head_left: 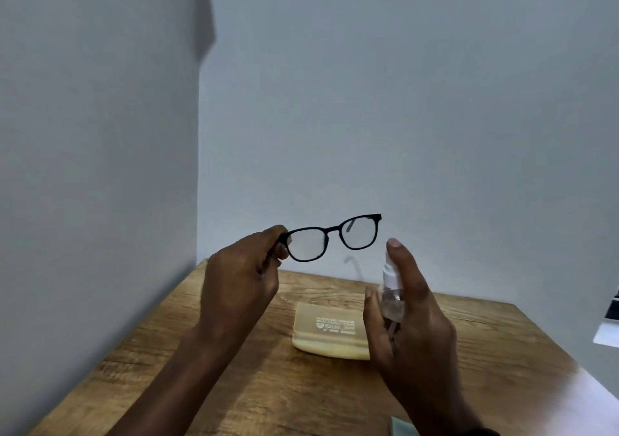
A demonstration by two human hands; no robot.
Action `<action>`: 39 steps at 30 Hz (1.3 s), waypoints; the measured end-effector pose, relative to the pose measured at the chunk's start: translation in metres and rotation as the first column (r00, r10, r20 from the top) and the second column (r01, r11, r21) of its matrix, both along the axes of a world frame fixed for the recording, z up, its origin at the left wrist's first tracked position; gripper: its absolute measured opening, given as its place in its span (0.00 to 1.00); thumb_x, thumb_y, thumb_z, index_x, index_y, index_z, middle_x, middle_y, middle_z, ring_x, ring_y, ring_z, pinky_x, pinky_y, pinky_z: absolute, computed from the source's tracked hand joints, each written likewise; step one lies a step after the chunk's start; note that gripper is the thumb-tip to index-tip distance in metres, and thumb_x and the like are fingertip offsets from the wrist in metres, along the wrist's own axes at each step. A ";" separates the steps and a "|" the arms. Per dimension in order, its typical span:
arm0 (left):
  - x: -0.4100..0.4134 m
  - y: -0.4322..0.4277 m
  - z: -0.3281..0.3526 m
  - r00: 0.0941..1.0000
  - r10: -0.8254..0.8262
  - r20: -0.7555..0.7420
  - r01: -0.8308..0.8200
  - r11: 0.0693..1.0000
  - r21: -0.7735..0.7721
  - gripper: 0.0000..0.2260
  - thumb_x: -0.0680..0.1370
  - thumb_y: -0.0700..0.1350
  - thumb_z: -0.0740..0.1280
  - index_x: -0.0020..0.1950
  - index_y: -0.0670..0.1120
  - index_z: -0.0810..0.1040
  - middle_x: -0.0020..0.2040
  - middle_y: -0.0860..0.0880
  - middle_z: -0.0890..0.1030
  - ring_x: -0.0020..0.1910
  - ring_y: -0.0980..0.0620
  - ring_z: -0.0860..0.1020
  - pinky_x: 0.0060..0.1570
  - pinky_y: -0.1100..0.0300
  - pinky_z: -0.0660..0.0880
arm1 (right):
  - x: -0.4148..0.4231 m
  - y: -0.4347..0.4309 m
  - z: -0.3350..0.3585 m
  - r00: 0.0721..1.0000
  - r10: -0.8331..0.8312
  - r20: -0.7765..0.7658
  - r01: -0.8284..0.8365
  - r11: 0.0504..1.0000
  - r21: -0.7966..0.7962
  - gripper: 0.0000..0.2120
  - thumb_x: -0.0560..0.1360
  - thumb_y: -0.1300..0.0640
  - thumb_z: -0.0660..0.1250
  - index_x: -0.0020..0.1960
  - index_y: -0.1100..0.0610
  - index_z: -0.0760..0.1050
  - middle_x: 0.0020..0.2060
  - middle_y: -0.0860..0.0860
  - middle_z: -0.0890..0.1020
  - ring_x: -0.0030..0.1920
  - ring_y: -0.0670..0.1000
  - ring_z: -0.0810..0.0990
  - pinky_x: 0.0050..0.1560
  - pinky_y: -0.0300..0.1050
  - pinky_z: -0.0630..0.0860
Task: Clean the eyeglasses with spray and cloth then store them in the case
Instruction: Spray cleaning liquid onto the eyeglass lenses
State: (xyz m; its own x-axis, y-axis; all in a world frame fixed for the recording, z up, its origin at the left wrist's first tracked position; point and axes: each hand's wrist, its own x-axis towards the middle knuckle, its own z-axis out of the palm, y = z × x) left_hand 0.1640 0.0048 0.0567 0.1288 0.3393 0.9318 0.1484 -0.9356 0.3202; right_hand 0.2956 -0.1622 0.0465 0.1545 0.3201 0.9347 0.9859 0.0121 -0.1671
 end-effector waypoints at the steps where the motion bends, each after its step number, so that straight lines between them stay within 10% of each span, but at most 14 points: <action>1: 0.000 0.000 0.000 1.000 -0.005 0.002 0.005 1.000 0.005 0.09 0.75 0.37 0.67 0.50 0.46 0.84 0.39 0.56 0.84 0.34 0.55 0.83 0.34 0.54 0.80 | 0.002 -0.002 -0.001 1.000 -0.001 -0.011 0.001 1.000 -0.009 0.37 0.72 0.59 0.70 0.76 0.46 0.59 0.51 0.54 0.83 0.32 0.51 0.82 0.29 0.43 0.80; 34: -0.001 0.000 -0.004 0.999 0.011 -0.047 -0.009 0.998 0.055 0.11 0.75 0.36 0.66 0.52 0.47 0.83 0.39 0.55 0.84 0.35 0.54 0.83 0.34 0.53 0.81 | 0.004 0.002 -0.006 1.000 -0.028 0.014 0.028 0.999 -0.017 0.35 0.74 0.54 0.69 0.77 0.50 0.58 0.50 0.51 0.83 0.31 0.48 0.78 0.29 0.41 0.77; 39: 0.002 -0.006 -0.006 0.983 0.072 -0.170 -0.047 0.987 0.151 0.10 0.76 0.41 0.62 0.54 0.51 0.79 0.39 0.54 0.84 0.35 0.52 0.83 0.32 0.51 0.80 | 0.012 0.001 -0.006 0.987 -0.155 -0.039 0.157 0.985 0.075 0.08 0.72 0.56 0.70 0.49 0.55 0.74 0.35 0.42 0.71 0.30 0.45 0.68 0.31 0.36 0.65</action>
State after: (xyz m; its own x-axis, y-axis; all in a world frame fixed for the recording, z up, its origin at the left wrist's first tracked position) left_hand 0.1656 -0.0011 0.0506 0.2769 0.2133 0.9369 0.2465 -0.9582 0.1452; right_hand 0.3079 -0.1614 0.0405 0.2280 0.2162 0.9494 0.9706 -0.1274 -0.2041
